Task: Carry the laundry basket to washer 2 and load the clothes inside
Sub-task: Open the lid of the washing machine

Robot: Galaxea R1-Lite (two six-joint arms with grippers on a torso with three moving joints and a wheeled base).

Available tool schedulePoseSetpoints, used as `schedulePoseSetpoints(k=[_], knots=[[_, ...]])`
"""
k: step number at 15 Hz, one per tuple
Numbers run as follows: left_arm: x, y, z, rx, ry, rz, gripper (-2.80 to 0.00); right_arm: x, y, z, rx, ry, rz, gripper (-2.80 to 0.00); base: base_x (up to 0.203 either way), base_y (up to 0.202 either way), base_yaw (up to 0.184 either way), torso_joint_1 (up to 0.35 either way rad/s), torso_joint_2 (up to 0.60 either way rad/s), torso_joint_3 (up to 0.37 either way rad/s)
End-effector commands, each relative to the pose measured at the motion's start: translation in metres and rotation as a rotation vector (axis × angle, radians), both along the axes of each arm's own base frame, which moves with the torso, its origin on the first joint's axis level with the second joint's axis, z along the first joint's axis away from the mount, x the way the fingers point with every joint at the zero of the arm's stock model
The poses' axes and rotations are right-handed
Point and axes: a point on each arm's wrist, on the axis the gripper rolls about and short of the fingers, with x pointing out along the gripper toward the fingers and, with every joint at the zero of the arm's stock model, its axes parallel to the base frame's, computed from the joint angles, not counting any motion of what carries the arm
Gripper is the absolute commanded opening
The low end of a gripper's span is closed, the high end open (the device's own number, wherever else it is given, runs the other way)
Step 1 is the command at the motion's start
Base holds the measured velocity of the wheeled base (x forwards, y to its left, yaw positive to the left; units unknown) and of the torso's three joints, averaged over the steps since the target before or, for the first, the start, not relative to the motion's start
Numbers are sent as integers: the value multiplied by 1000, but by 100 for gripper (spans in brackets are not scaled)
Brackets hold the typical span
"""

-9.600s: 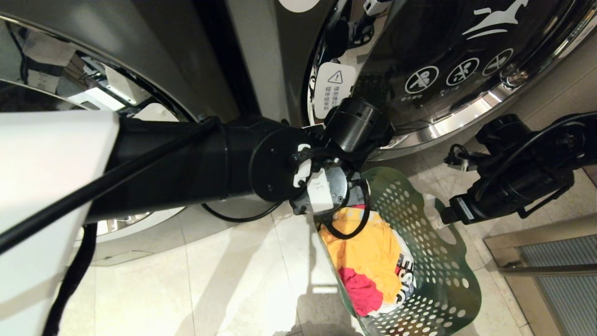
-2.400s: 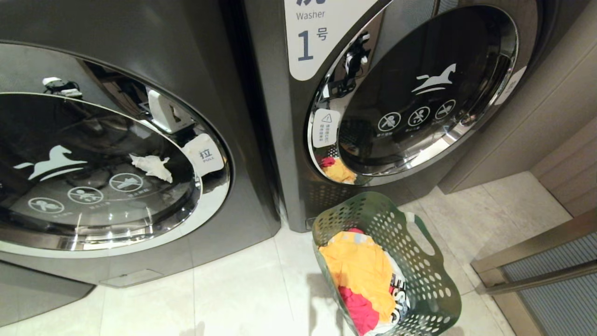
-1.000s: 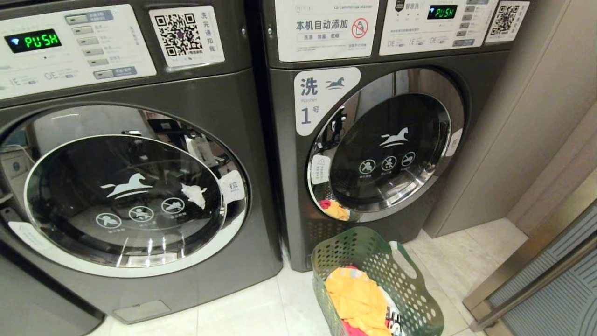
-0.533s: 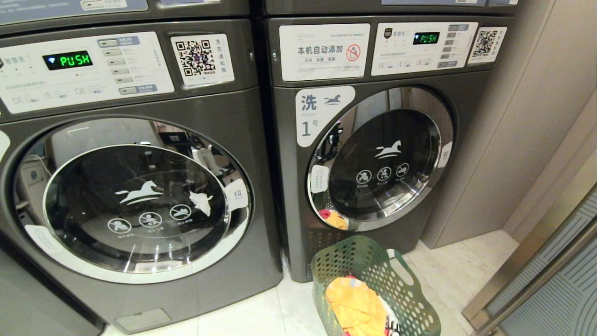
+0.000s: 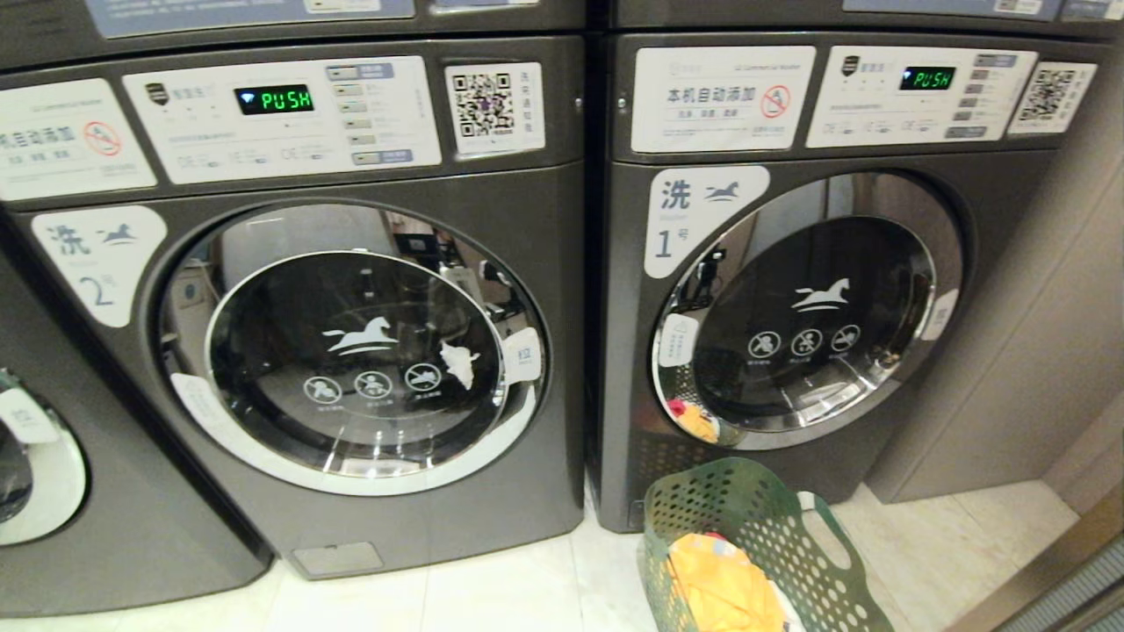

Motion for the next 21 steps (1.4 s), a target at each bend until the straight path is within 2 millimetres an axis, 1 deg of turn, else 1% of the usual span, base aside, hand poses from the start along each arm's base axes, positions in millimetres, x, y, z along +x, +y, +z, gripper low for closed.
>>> schedulePoseSetpoints(k=[1,4,10,17,21], knots=[[0,0,0,-3,1,1,-280,3,0,-10,0,37,-1,-280,0,-7,165,7,7,7],[0,0,0,-1,1,1,-280,3,0,-10,1,35,-1,-280,1,-6,107,4,-1,5],[0,0,0,2,1,-6,-280,3,0,-9,3,34,0,-280,0,0,0,0,0,0],[0,0,0,2,1,-5,-280,3,0,-9,4,32,1,-280,-179,0,0,6,2,3],[0,0,0,2,1,-5,-280,3,0,-9,4,32,0,-280,-20,0,1,-2,0,1]])
